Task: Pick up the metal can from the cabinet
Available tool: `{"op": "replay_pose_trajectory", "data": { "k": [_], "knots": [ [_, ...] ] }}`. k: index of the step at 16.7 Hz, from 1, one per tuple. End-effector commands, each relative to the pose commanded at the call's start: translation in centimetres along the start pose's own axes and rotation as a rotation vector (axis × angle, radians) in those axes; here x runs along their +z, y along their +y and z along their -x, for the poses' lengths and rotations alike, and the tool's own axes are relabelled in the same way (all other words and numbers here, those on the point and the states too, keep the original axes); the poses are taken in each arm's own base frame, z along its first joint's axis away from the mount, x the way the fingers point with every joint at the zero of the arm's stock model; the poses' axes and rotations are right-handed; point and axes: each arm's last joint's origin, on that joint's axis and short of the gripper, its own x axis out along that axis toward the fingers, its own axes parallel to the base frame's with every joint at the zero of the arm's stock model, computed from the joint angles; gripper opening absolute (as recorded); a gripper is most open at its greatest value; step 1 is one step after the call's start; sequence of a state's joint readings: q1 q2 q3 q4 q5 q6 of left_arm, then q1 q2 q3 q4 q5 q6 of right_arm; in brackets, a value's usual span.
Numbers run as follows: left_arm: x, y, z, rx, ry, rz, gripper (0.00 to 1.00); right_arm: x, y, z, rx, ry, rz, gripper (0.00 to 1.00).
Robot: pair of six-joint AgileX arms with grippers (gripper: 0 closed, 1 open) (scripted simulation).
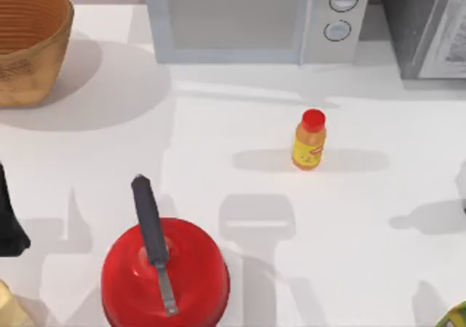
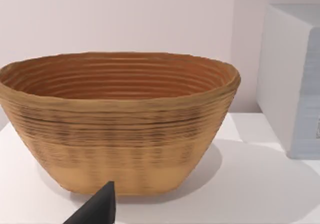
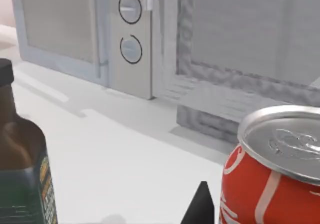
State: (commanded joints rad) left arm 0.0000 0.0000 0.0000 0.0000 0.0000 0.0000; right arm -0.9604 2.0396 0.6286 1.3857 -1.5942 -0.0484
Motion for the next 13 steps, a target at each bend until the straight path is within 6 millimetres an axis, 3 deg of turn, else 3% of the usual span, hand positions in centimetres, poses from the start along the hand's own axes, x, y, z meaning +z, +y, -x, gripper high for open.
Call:
{"op": "replay_pose_trajectory", "data": {
  "k": [3,5,10,11,13],
  "knots": [
    [0.0,0.0,0.0,0.000,0.000,0.000,1.00,-3.5,-0.5,1.5,0.074,-0.009,-0.016,0.00],
    [0.0,0.0,0.0,0.000,0.000,0.000,1.00,-4.7,-0.5,2.0,0.102,-0.014,-0.021,0.00],
    [0.0,0.0,0.0,0.000,0.000,0.000,1.00,-5.0,-0.4,2.1,0.110,-0.015,-0.022,0.00],
    [0.0,0.0,0.0,0.000,0.000,0.000,1.00,-5.7,-4.1,2.1,-0.060,-0.004,-0.052,0.00],
    [0.0,0.0,0.0,0.000,0.000,0.000,1.00,-5.7,-3.7,1.8,-0.041,-0.005,-0.047,0.00]
  ]
}}
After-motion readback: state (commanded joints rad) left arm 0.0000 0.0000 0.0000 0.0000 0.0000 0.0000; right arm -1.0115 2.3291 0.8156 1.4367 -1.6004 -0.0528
